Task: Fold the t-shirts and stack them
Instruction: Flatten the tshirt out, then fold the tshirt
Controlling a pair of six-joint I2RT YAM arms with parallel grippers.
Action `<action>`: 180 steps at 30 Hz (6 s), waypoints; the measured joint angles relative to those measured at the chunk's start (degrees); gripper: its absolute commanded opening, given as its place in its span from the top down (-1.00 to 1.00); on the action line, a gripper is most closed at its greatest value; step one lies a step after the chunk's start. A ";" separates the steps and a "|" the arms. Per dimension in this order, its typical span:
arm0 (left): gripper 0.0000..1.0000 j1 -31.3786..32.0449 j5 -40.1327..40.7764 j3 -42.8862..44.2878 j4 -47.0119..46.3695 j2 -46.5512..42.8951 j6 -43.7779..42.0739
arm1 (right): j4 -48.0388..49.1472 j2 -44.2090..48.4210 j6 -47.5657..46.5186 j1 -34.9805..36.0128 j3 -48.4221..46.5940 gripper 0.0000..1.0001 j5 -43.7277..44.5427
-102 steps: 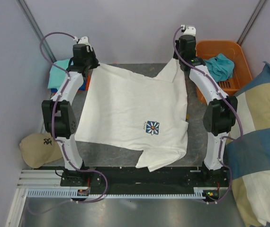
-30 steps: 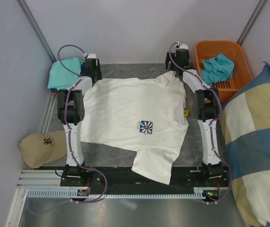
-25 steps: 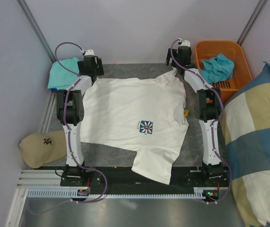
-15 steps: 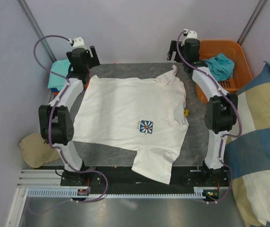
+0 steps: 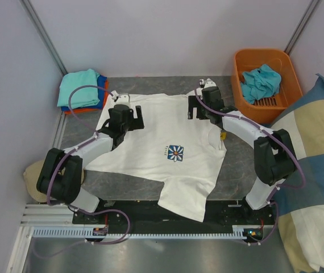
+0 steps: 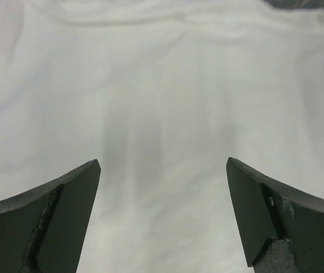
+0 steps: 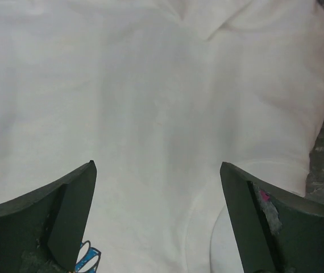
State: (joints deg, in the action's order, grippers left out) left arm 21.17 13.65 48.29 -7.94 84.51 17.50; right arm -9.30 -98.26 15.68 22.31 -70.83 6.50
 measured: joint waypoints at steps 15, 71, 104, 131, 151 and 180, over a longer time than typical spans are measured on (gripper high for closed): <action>-1.00 0.07 0.90 6.36 0.92 12.33 0.68 | -3.80 -18.97 0.15 -0.46 -10.36 -0.96 1.31; -1.00 0.20 9.53 -2.86 9.79 -18.75 4.48 | -7.15 6.08 -0.74 0.39 -8.11 -0.96 2.43; -1.00 1.42 2.75 -21.49 23.39 -35.89 16.37 | -53.81 29.68 85.81 56.33 33.07 -0.78 30.60; -1.00 3.72 -5.29 -21.44 22.60 -33.86 17.66 | -65.68 22.38 97.29 73.42 34.12 -0.47 32.30; -1.00 3.72 -4.17 -21.44 22.53 -34.29 17.66 | -60.33 14.95 97.42 53.18 22.95 -0.65 50.12; -0.58 2.27 6.73 -15.06 34.32 -30.80 22.47 | -38.03 5.95 74.27 45.44 22.49 -0.73 45.92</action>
State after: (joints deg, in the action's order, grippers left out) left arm 23.44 20.38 33.23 26.37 53.71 39.97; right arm -47.33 -92.31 89.95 67.75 -48.34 52.42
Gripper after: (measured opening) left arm 0.875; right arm 0.860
